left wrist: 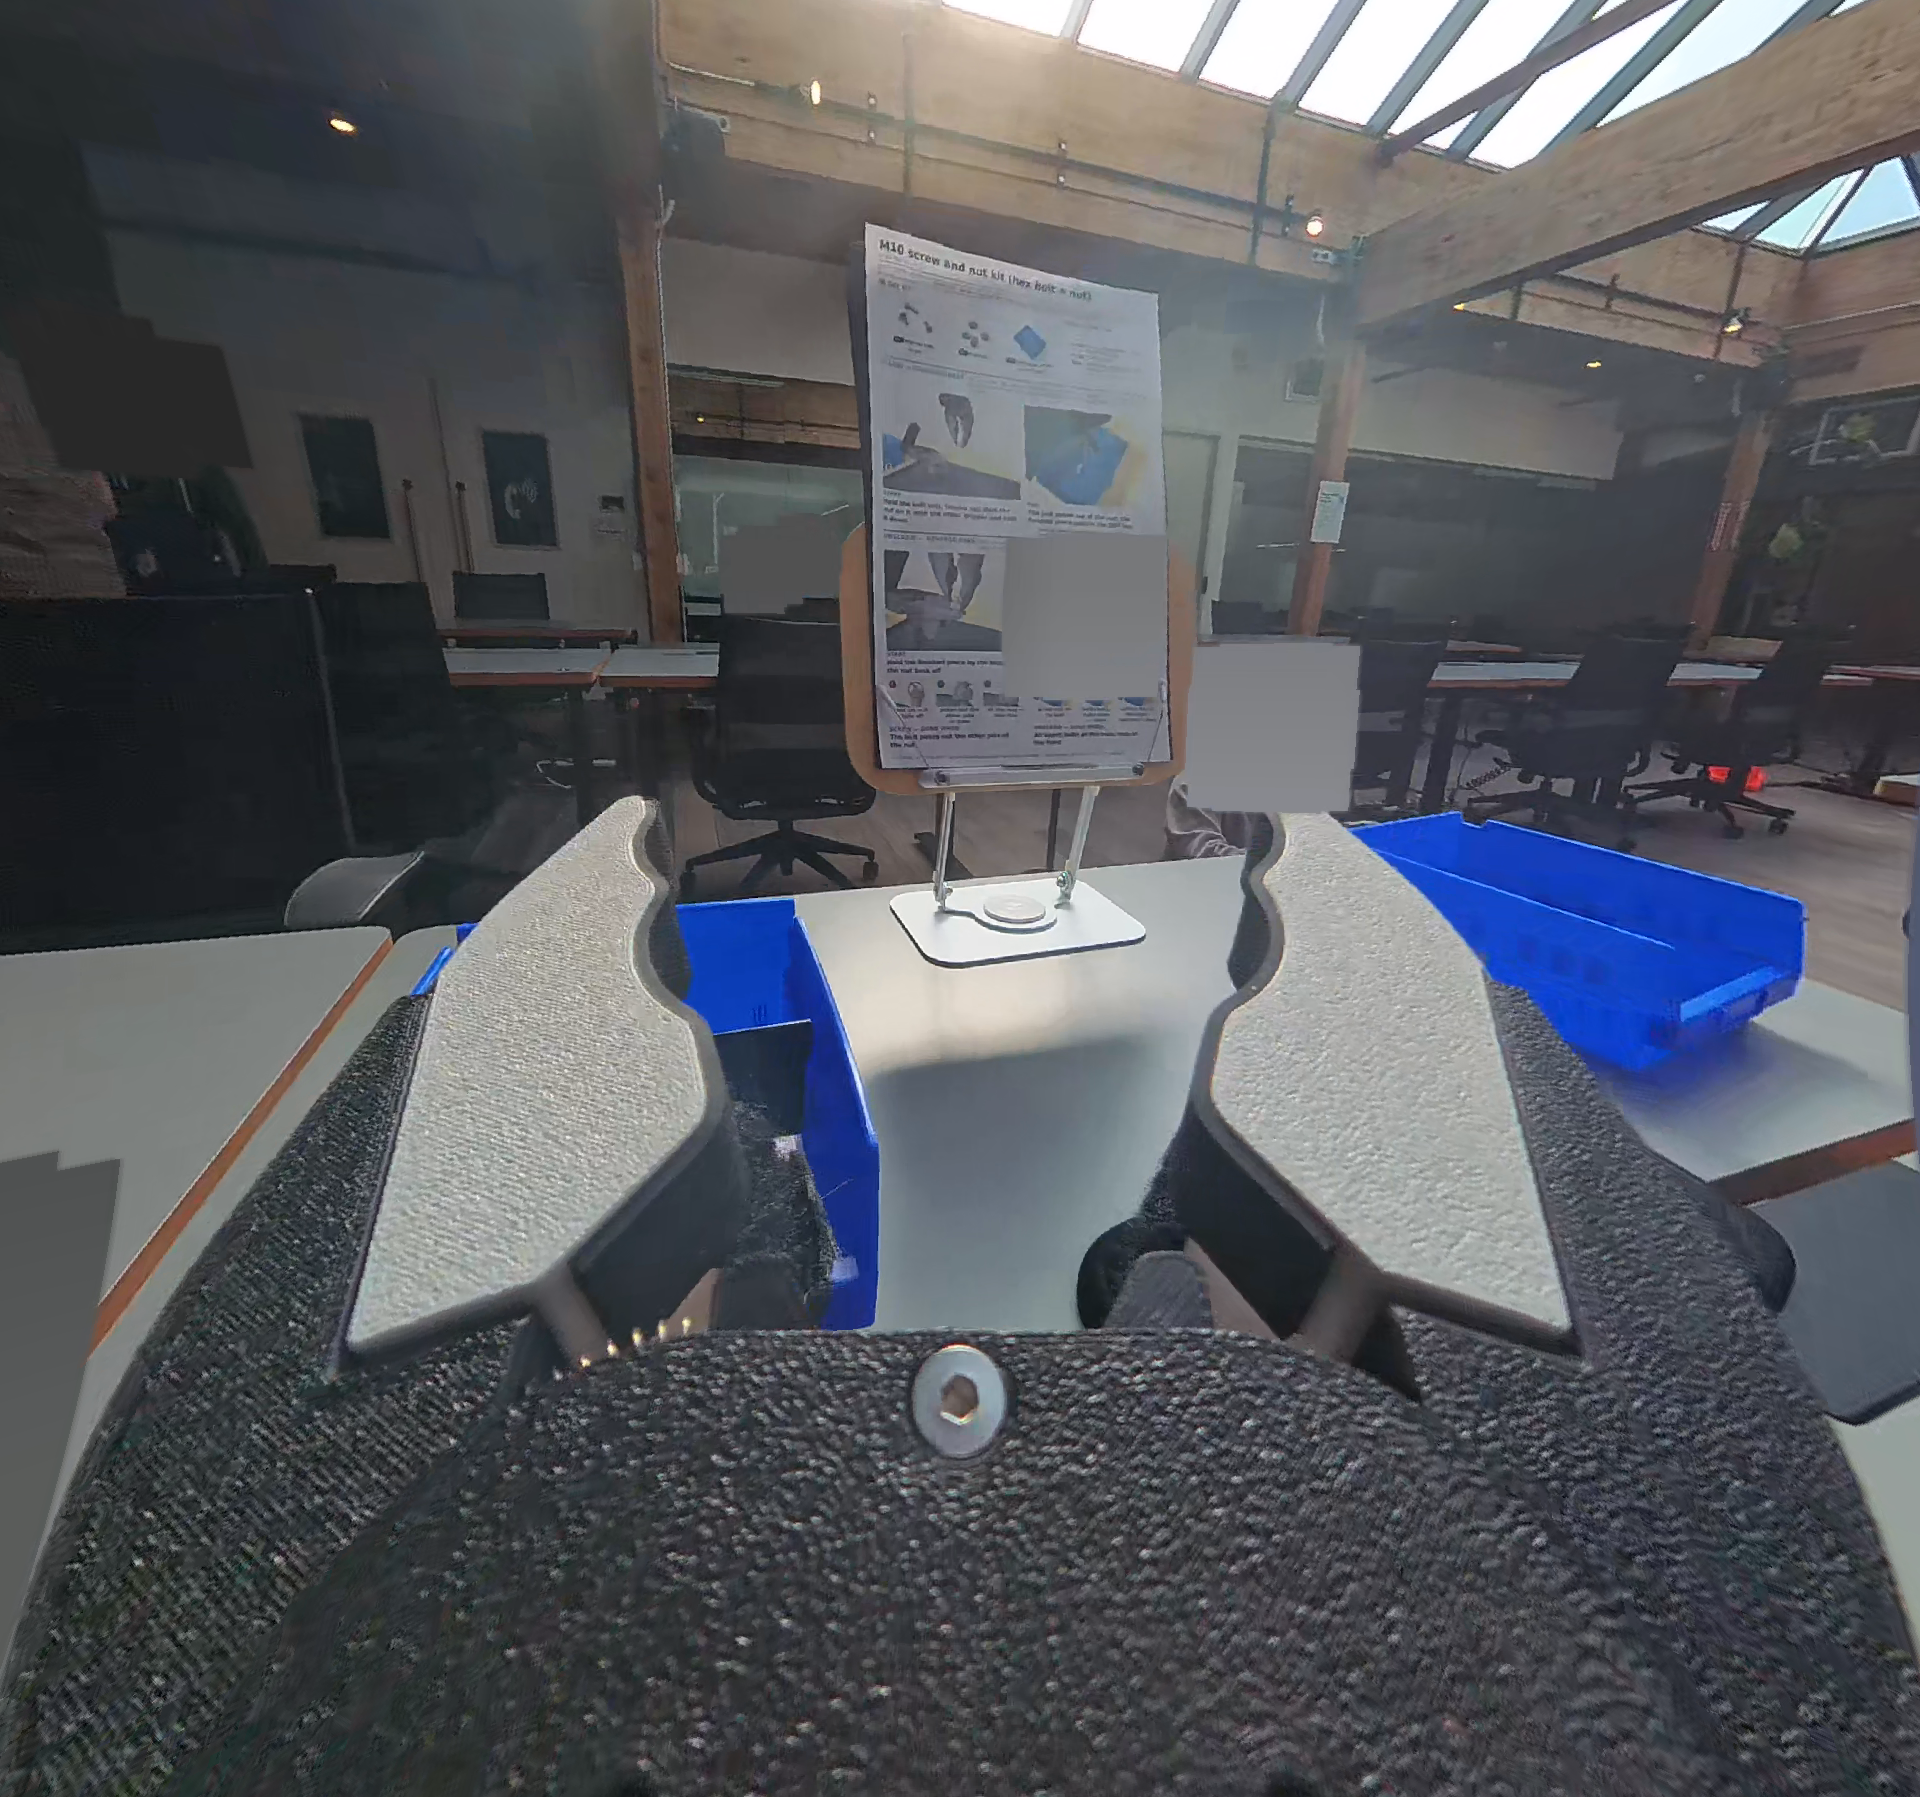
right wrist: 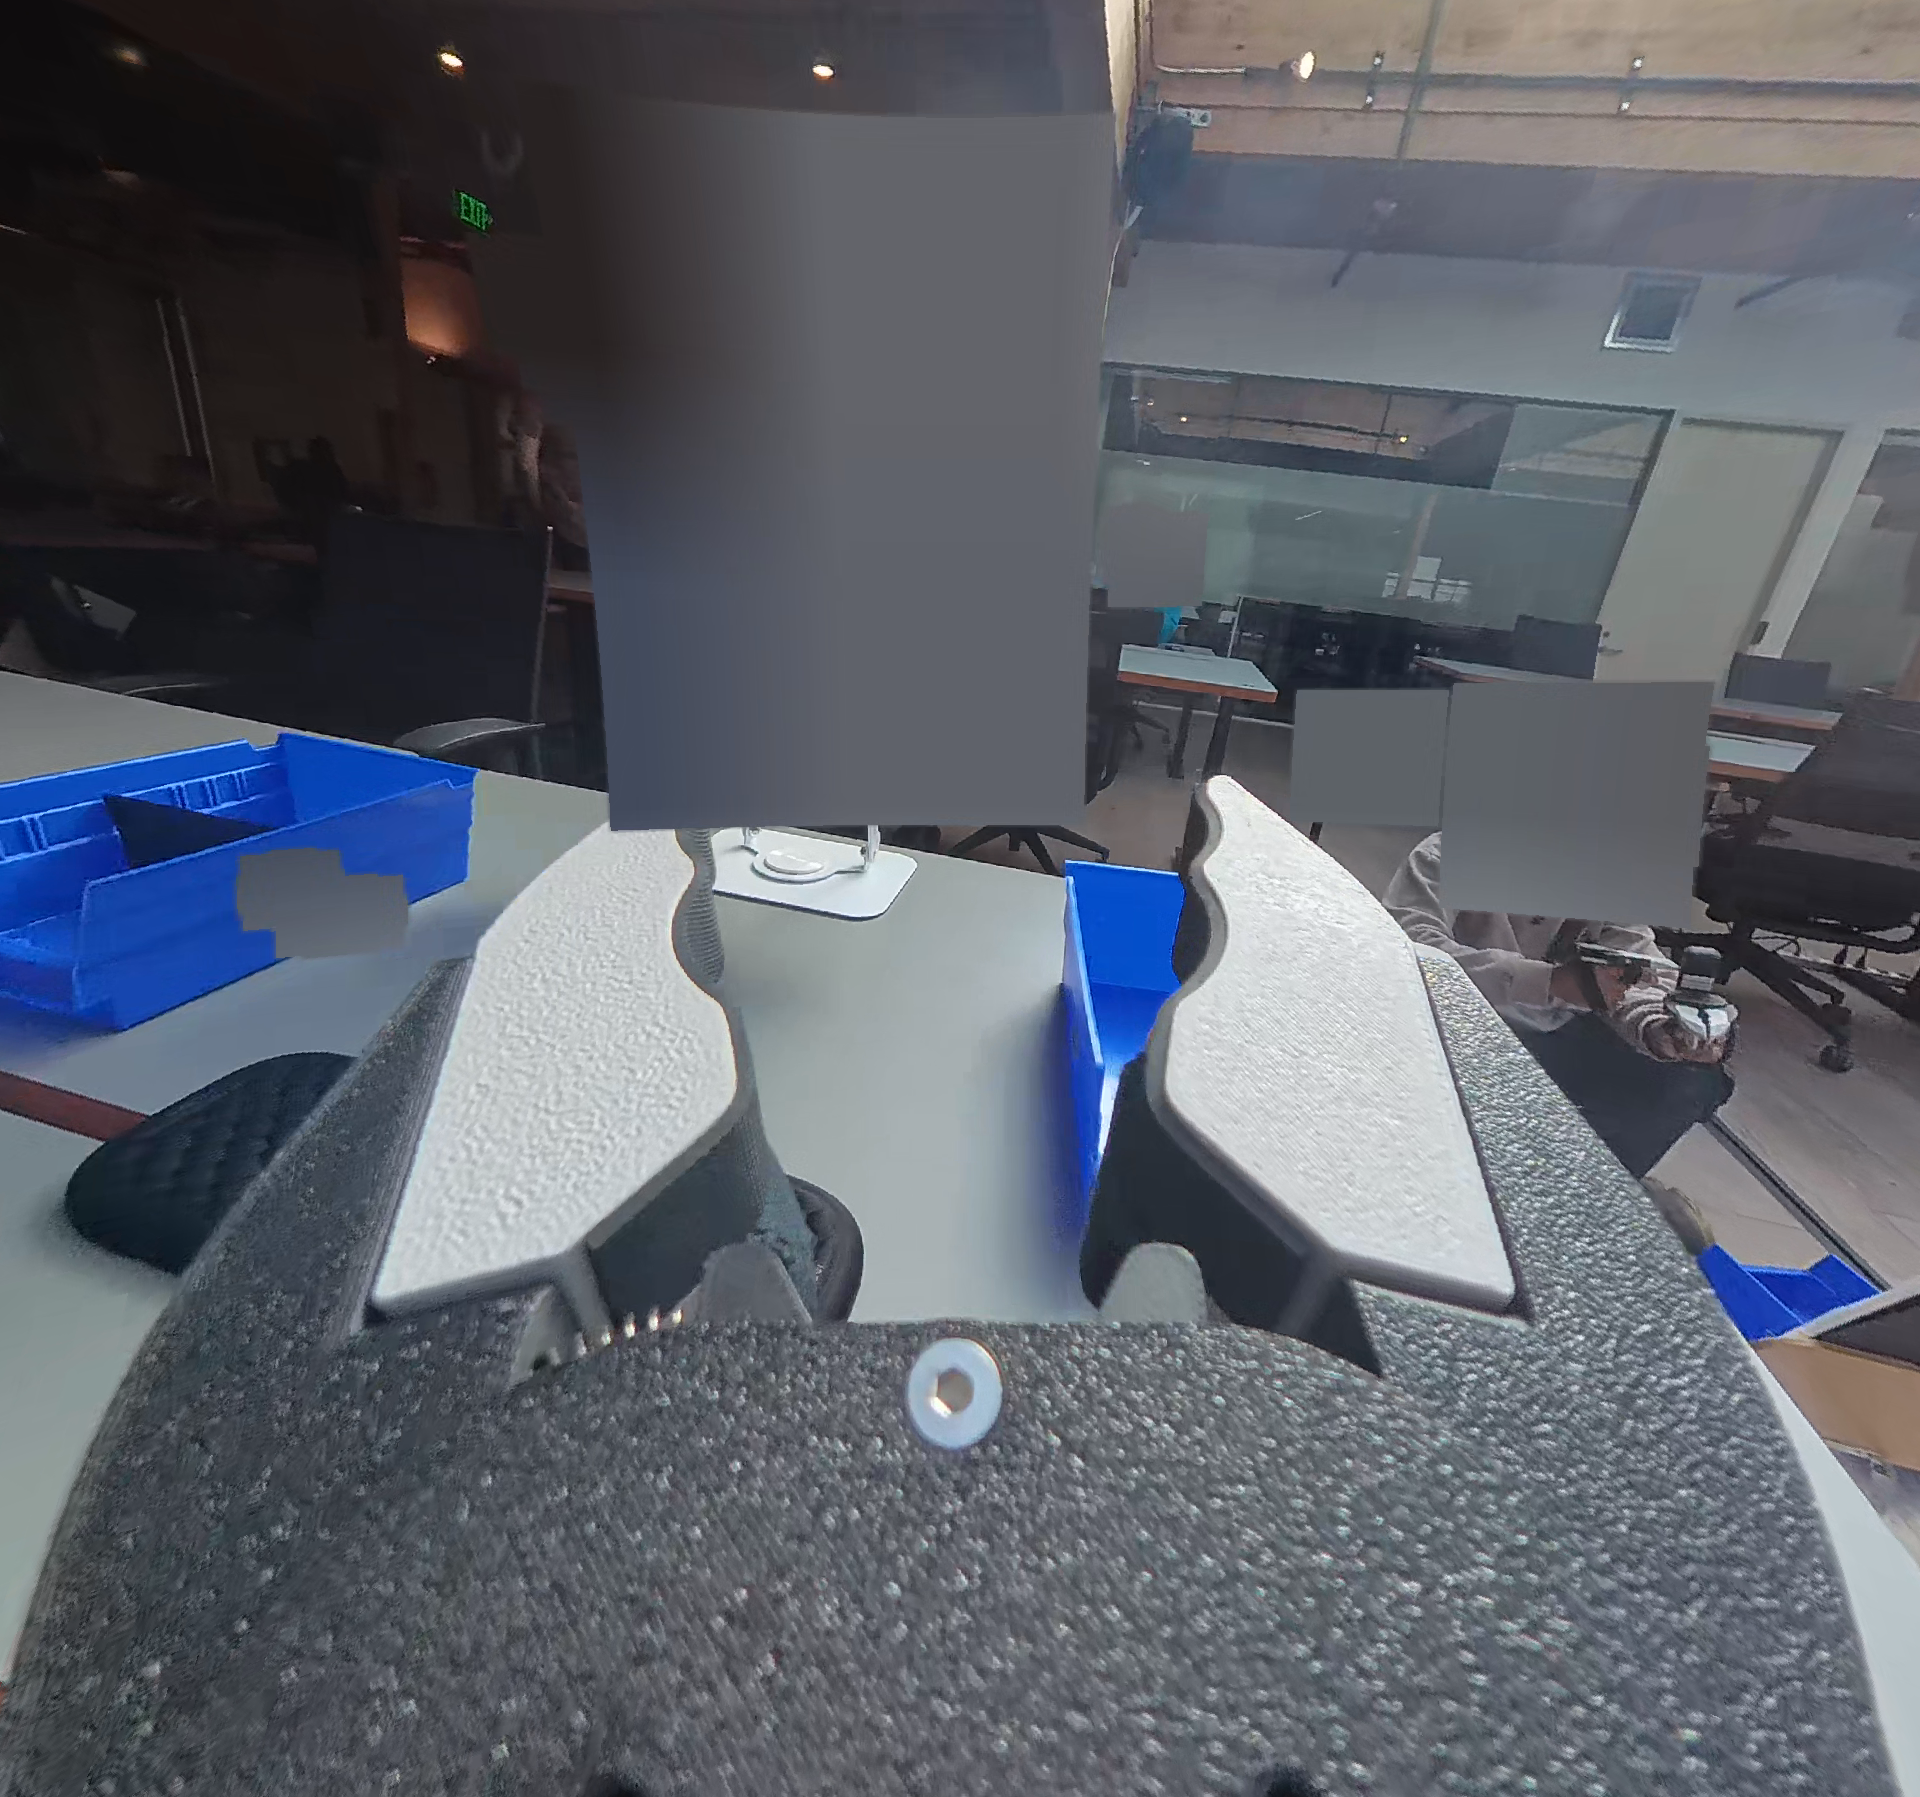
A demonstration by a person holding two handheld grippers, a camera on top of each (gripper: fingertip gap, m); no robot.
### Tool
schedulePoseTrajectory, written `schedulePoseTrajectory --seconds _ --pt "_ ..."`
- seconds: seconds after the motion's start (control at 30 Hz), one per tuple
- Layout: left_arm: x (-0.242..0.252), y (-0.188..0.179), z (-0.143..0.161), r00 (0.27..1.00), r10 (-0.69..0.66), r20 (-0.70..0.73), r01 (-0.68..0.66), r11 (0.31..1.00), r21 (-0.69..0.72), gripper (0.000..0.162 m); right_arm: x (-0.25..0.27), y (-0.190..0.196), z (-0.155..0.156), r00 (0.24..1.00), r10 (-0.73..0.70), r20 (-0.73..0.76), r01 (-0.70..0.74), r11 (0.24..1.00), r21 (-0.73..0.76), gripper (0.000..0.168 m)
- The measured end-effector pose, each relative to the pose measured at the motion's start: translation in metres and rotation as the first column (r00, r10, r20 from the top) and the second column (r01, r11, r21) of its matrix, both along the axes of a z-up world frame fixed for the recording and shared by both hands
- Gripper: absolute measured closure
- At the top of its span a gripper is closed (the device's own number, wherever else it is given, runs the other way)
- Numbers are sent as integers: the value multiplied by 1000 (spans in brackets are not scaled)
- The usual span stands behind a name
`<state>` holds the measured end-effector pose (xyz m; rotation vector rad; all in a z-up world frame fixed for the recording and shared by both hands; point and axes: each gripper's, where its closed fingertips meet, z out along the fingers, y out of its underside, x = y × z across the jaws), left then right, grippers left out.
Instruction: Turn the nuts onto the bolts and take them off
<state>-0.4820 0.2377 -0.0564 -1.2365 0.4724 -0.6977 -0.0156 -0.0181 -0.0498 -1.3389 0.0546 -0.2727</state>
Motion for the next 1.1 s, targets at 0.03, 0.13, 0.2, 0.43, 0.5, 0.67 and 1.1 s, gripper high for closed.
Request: schedulePoseTrajectory --seconds 0.03,0.13,0.2,0.43,0.5,0.67,1.1 --pt "0 8 0 999 37 -11 -37 999 1 62 3 6 -1 1000 -20 11 20 1000 -17 85" --pt "-6 31 8 990 140 -12 -140 990 12 73 12 26 -3 996 -77 40 80 995 -66 88" --pt "-3 44 17 987 161 -16 -160 987 7 78 16 41 1 994 -93 51 97 992 -78 91" --pt "45 90 46 982 163 -92 -159 986 48 85 24 118 11 999 -24 28 26 997 -68 98" --pt "67 101 51 984 134 -115 -129 990 49 86 28 138 14 999 -12 33 14 997 -78 99" --pt "106 128 66 987 94 -133 -89 995 40 98 39 178 33 999 2 40 2 996 -90 113" --pt "112 182 39 968 181 -175 -189 981 -30 146 68 234 16 1000 -3 -14 1 987 -161 138"
